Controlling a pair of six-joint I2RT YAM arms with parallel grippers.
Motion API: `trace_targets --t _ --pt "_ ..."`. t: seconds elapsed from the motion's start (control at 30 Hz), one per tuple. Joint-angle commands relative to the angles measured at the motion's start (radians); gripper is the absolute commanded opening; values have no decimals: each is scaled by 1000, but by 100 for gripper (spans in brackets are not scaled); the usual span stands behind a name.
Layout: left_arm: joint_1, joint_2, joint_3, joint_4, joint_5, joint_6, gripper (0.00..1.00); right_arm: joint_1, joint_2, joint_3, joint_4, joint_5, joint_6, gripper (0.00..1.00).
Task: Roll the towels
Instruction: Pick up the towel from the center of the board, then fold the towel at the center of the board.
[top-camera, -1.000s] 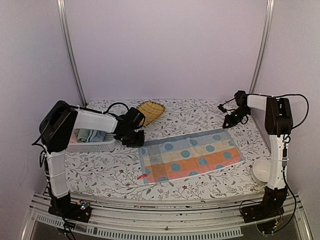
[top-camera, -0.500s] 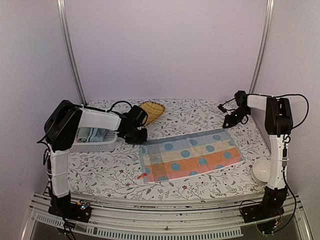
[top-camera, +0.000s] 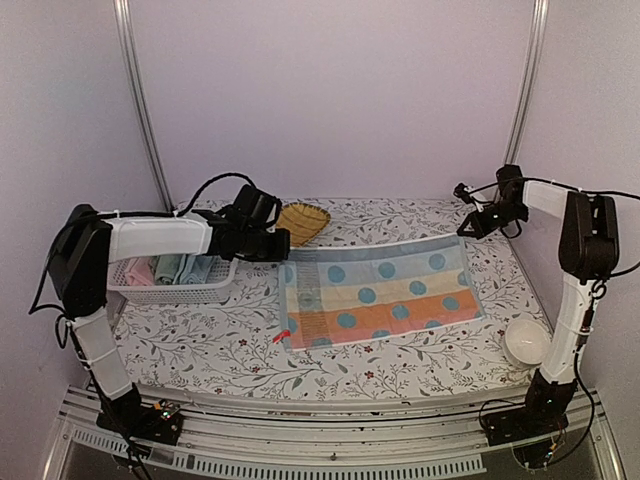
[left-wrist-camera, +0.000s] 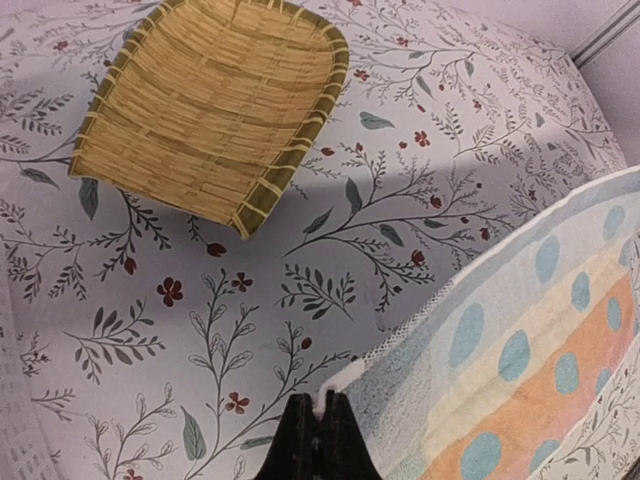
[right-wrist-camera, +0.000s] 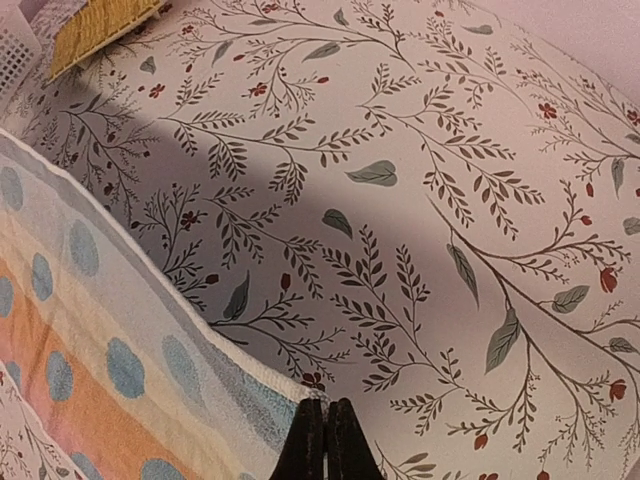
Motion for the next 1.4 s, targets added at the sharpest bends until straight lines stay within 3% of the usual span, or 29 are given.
trace_targets --t 0.0,0.53,1.37 --pt "-31 -45 -64 32 37 11 0 4 -58 -96 40 -63 -78 2" --pt "-101 -214 -273 15 83 -32 0 -36 -297 -386 41 -27 -156 2" --pt "-189 -233 -369 -66 159 48 0 -58 -409 -626 14 99 -244 2"
